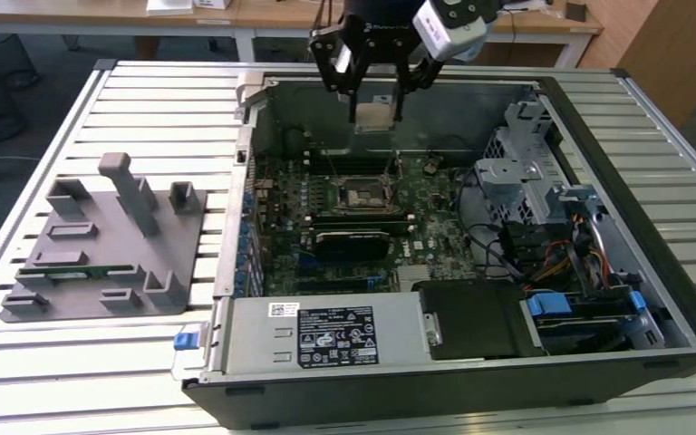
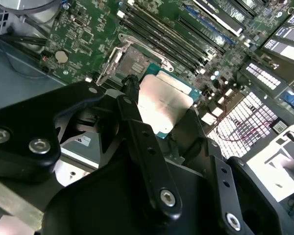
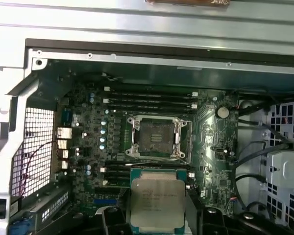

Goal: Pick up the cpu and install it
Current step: 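Place the cpu into insertion slot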

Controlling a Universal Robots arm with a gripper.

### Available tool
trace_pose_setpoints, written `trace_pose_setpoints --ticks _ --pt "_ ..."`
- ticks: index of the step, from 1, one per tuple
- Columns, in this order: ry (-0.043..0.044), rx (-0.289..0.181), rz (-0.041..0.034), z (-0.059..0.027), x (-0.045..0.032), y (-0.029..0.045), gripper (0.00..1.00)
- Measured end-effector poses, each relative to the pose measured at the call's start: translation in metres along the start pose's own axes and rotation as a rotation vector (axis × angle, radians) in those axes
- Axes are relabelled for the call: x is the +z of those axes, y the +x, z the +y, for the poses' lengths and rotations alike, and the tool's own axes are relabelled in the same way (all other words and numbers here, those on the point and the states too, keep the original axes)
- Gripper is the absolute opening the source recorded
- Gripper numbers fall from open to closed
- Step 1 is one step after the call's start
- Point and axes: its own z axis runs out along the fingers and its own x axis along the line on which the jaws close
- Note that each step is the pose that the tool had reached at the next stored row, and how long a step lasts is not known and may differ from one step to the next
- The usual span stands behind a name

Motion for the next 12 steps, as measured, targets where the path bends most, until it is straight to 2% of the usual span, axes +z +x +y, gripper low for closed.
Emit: trace_pose_setpoints --ticks 3,12 --pt "0.0009 0.014 -0.0004 0.0 0.0002 -0.0009 0.54" --pt "0.0068 0.16 -0.0053 -0.0001 0.0028 -0.0009 0.54"
